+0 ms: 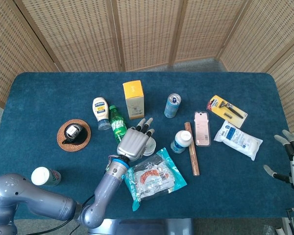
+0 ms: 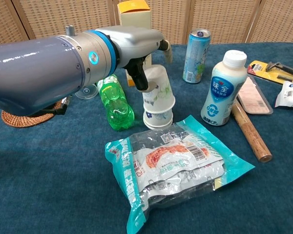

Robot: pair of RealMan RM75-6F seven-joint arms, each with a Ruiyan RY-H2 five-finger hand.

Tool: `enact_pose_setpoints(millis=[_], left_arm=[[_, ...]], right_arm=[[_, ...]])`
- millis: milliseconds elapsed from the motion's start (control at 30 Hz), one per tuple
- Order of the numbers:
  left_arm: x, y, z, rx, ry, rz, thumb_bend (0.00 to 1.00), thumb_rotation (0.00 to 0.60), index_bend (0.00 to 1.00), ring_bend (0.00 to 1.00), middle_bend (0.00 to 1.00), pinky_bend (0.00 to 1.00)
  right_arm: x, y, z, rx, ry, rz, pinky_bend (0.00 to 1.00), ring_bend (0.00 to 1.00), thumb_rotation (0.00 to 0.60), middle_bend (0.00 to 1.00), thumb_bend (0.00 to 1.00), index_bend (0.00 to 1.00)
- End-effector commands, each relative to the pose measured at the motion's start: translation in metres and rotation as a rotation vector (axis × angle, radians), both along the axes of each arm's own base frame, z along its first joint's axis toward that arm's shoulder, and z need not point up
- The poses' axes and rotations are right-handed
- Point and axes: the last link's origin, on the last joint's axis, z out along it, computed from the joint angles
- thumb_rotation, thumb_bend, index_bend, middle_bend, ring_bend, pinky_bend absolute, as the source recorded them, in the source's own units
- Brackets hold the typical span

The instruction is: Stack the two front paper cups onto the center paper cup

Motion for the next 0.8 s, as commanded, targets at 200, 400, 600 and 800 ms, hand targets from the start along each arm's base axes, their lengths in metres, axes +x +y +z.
enact_pose_setpoints(millis=[200,400,600,800], left_arm=[[0.001,-0.001,0.001,0.008,-0.016,-0.009,0.46,0.600,0.09,0.00,0.00,0.42],[-0.005,-0.007,0.020,0.028,-0.031,-0.017,0.46,0.600,0.07,0.00,0.00,0.41],[-0.035,-0.020,0.061,0.066,-0.054,0.005,0.45,0.600,0.06,0.00,0.00,0.35],[-0.074,-0.033,0.105,0.119,-0.082,0.007,0.39,0.600,0.05,0.00,0.00,0.30]], right_arm=[[0.000,0.000,0.000,0.001,0.000,0.001,0.25,0.00,0.600,0.06,0.19,0.18],[0.001,0.000,0.001,0.000,-0.001,0.004,0.25,0.00,0.600,0.06,0.19,0.18],[0.003,0.001,-0.002,0.011,0.006,0.010,0.25,0.00,0.600,0.06,0.19,0.18],[0.005,0.002,-0.006,0.020,0.014,0.017,0.25,0.00,0.600,0.06,0.19,0.18]])
